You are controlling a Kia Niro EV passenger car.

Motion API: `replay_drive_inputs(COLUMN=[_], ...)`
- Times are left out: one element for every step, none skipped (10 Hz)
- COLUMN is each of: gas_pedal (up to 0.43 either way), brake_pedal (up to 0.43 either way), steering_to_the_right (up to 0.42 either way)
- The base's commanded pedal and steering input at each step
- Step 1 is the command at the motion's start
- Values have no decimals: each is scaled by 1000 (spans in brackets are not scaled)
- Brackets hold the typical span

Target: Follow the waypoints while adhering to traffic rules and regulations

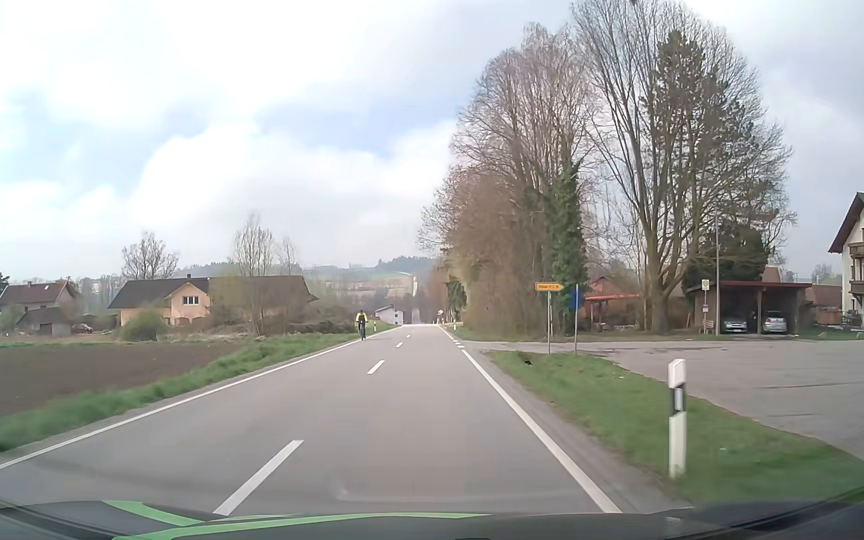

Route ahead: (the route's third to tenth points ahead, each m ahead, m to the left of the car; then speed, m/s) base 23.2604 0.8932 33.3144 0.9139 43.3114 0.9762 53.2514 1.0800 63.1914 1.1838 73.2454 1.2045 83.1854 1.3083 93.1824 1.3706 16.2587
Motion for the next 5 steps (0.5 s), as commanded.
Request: replay_drive_inputs(gas_pedal=[0, 0, 0, 0, 0], brake_pedal=[220, 207, 201, 183, 152], steering_to_the_right=[0, 0, 0, 0, 0])
